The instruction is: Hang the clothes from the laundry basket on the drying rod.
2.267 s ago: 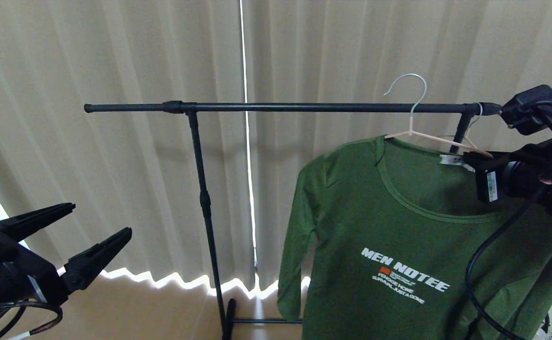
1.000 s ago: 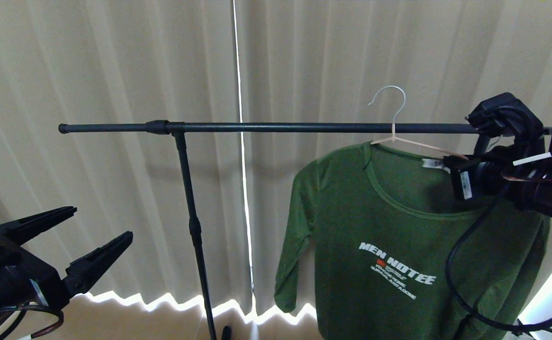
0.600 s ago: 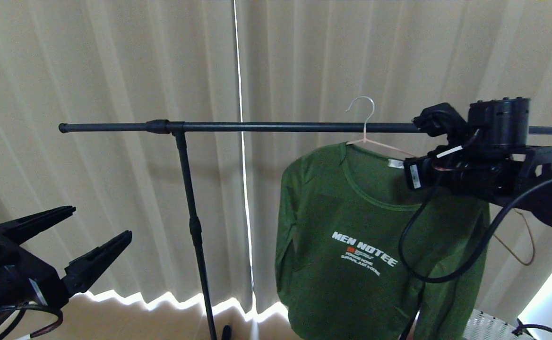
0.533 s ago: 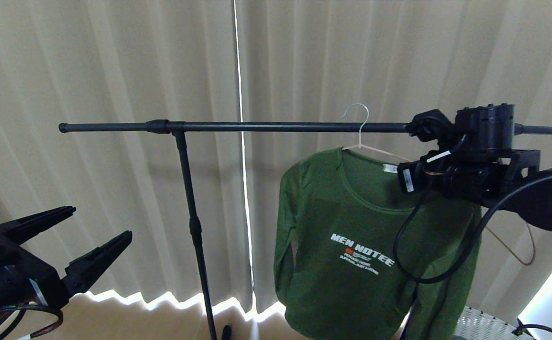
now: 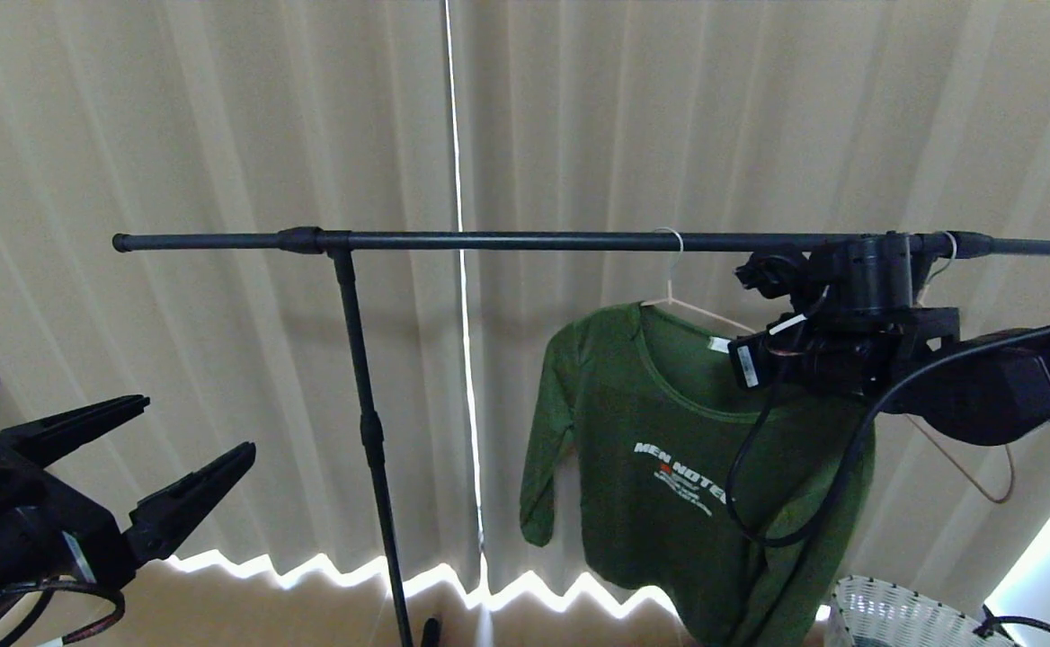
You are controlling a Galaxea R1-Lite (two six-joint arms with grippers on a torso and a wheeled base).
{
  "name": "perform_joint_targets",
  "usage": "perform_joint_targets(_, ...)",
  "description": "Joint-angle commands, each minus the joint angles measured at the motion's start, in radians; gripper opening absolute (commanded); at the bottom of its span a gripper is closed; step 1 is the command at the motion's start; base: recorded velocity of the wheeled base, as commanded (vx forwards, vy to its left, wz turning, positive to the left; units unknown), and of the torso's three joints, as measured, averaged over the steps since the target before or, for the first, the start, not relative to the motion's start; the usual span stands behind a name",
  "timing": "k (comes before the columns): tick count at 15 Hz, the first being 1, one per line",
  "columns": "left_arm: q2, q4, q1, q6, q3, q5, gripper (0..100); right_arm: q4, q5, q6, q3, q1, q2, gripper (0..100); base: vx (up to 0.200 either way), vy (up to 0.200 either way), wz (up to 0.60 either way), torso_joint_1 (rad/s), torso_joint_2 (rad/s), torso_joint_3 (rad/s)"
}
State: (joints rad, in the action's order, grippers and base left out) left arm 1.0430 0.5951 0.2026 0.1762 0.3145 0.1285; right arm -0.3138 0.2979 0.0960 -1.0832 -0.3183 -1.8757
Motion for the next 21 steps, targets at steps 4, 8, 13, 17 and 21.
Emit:
perform_joint_targets(4, 0.000, 0.000, -0.002, 0.000, 0.000, 0.000, 100, -0.001, 0.001, 0.001, 0.016, -0.056, 0.021, 100, 0.000, 0.000, 0.00, 0.000, 0.00, 0.000)
perform_joint_targets(8, -0.001, 0.000, -0.005, 0.000, 0.002, 0.000, 100, -0.087, -0.011, -0.005, 0.112, -0.064, 0.076, 100, 0.000, 0.000, 0.00, 0.000, 0.00, 0.000)
perform_joint_targets(13, 0.000, 0.000, -0.006, -0.001, 0.002, -0.001, 100, -0.395, -0.112, -0.001, 0.266, -0.064, 0.075, 100, 0.000, 0.000, 0.00, 0.000, 0.00, 0.000)
perform_joint_targets(17, -0.006, 0.000, -0.008, -0.003, 0.002, -0.003, 100, -0.403, -0.114, 0.001, 0.327, -0.064, 0.199, 100, 0.000, 0.000, 0.00, 0.000, 0.00, 0.000)
perform_joint_targets(21, -0.011, 0.000, -0.008, -0.001, 0.000, -0.003, 100, -0.398, -0.112, 0.005, 0.434, -0.064, 0.326, 100, -0.200, 0.000, 0.00, 0.001, 0.00, 0.001)
